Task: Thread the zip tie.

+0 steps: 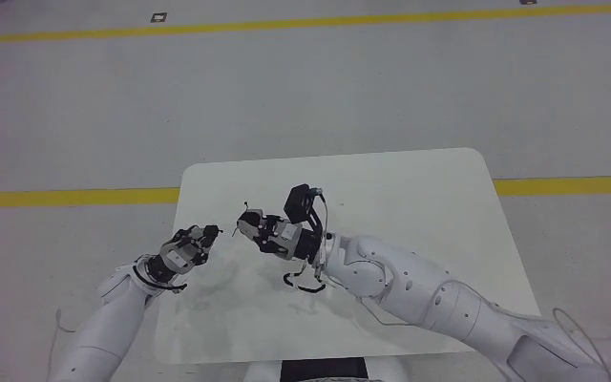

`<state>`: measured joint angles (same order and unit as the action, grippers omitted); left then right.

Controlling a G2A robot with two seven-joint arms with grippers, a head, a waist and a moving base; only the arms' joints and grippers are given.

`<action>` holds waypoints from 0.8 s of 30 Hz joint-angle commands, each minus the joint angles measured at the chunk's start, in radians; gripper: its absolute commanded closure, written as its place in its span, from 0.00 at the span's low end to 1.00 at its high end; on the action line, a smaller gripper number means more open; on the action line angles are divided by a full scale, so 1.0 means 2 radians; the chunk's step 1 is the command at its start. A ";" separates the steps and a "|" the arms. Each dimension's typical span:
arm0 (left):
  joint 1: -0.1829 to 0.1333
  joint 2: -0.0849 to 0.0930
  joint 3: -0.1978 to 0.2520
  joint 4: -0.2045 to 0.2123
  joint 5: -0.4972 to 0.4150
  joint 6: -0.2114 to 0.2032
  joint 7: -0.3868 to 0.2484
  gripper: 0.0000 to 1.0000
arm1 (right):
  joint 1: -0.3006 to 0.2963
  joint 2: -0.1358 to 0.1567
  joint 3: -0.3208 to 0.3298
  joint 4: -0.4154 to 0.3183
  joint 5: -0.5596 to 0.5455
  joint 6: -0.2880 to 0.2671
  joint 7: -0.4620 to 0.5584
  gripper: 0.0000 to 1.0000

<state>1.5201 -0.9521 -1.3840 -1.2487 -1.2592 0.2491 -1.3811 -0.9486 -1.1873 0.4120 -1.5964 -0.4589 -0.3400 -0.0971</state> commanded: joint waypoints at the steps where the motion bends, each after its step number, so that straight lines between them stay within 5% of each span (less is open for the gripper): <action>1: 0.000 0.000 0.000 0.000 0.000 0.000 0.000 1.00 | 0.000 0.000 0.000 0.000 0.000 0.000 0.000 1.00; 13: 0.000 0.000 0.001 -0.003 0.005 -0.003 0.006 1.00 | 0.000 0.000 0.000 0.000 0.000 0.000 0.000 1.00; 18: 0.014 0.005 0.001 -0.021 0.065 -0.045 -0.004 1.00 | 0.000 0.000 0.000 0.000 0.000 0.000 0.000 1.00; 24: 0.037 0.013 0.004 -0.044 0.095 -0.123 -0.004 1.00 | 0.000 0.000 0.000 0.000 0.000 0.000 0.000 1.00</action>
<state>1.5884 -0.9288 -1.3797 -1.3314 -1.0790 0.0373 -1.3900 -0.9486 -1.1873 0.4120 -1.5964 -0.4589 -0.3400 -0.0971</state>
